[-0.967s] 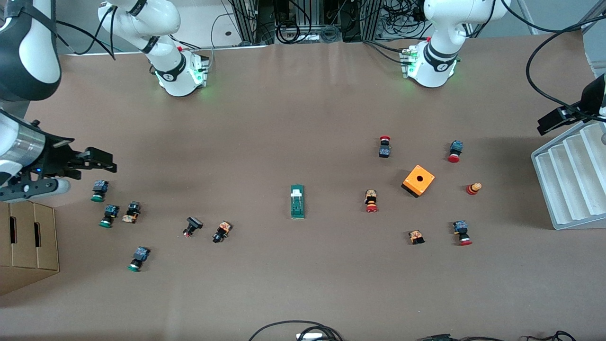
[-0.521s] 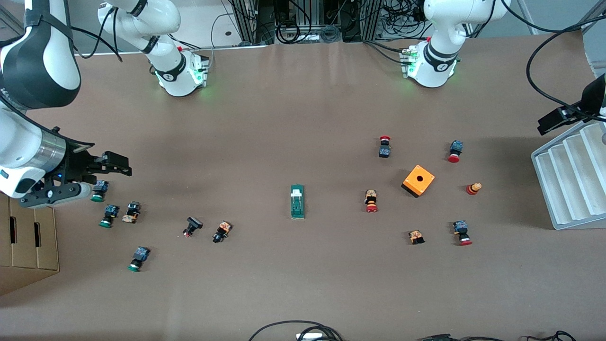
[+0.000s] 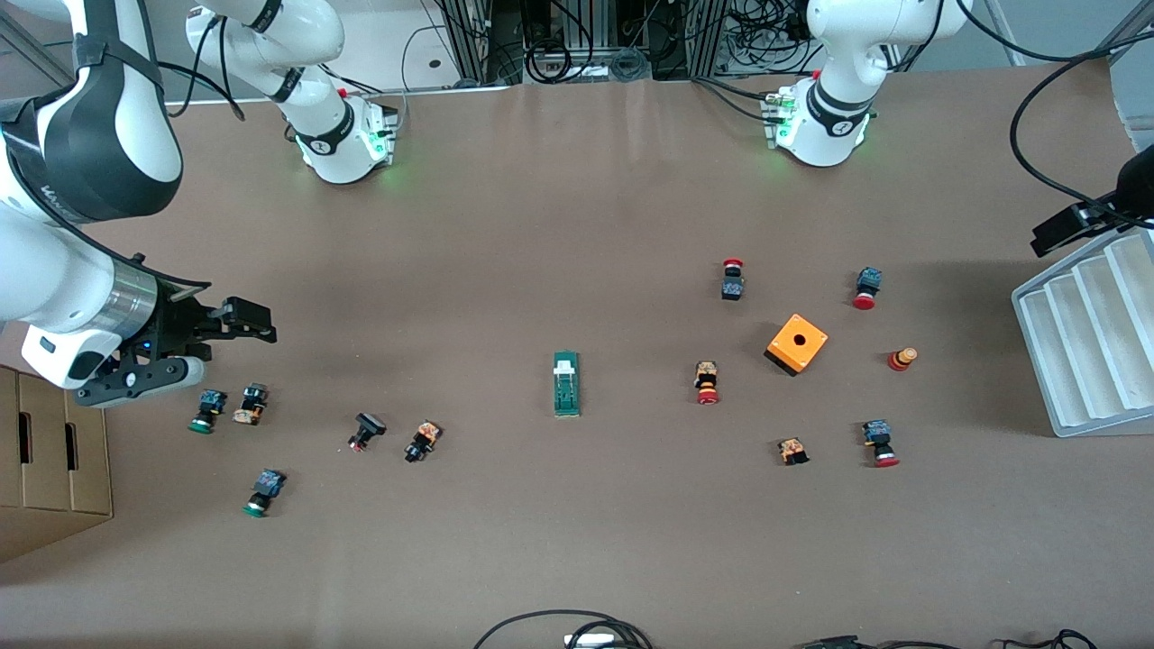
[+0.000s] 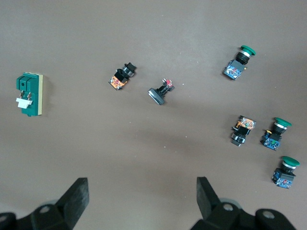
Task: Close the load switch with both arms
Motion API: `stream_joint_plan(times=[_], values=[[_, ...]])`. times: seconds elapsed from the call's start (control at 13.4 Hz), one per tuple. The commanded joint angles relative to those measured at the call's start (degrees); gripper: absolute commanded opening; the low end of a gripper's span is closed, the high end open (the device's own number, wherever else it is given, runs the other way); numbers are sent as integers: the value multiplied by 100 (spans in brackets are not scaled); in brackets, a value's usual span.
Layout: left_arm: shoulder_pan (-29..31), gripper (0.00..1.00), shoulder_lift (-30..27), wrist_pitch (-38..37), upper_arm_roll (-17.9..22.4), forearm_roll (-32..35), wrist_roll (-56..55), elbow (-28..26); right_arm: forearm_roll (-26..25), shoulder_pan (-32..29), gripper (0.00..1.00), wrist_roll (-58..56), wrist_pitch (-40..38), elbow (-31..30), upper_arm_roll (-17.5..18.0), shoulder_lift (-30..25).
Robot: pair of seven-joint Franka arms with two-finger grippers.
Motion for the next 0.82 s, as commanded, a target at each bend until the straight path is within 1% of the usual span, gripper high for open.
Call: stream_joint_plan(times=[0.0,0.15,0.3,0.37,0.52,0.74], values=[[36,100,81,-141,-17,-162,62,182,120,-4,100,8,41,30,-12,65],[36,100,72,-141,-17,-162,71,191,163,4,100,17,50,39,-12,222],[45,100,72,-63,-17,-179,71,208,120,223,100,70,58,48,-12,241],[36,100,107,-36,-25,-206,62,269,111,250,100,70,67,39,-12,249],[1,100,343,-79,-43,-215,62,620,155,277,100,52,243,39,-12,372],[36,100,336,-150,-25,-223,79,613,181,381,100,96,278,39,-12,452]])
